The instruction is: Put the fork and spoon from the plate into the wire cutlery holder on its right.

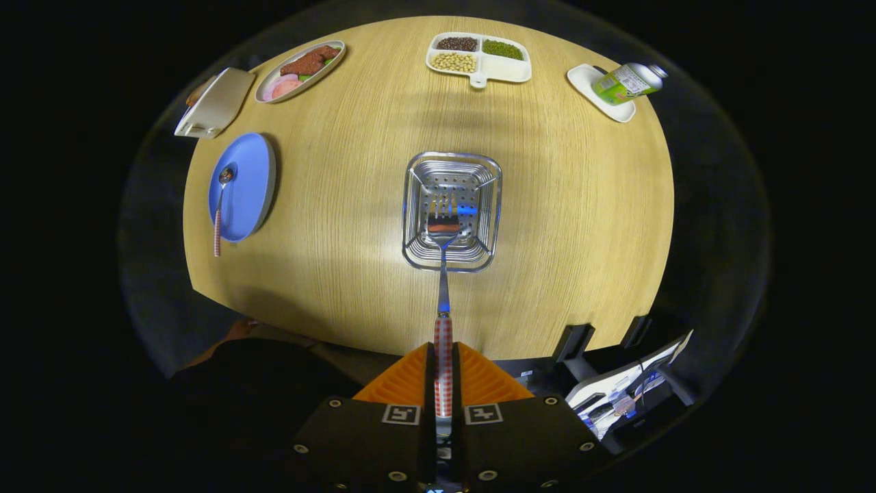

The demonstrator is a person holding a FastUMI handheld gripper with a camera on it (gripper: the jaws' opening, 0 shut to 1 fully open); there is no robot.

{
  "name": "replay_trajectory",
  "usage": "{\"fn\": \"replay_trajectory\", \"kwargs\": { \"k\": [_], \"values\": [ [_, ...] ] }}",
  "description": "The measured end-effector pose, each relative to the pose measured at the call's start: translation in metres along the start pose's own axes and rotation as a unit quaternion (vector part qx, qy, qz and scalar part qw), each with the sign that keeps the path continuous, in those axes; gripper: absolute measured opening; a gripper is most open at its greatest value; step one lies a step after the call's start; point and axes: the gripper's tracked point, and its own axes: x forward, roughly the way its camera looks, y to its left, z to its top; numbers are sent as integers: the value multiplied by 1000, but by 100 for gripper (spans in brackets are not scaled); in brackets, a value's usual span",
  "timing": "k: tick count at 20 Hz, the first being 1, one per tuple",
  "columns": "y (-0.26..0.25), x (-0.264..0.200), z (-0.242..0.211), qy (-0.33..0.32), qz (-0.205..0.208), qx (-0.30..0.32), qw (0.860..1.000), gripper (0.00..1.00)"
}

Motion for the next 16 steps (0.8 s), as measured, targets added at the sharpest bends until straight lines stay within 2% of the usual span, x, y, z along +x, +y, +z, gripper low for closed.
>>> {"fn": "replay_trajectory", "kwargs": {
  "k": [10,13,16],
  "values": [
    [-11,10,28,99,-2,-20,995,9],
    [-16,11,46,88,-12,-22,996,10],
    [-12,8,59,71,1,-6,997,13]
  ]
}}
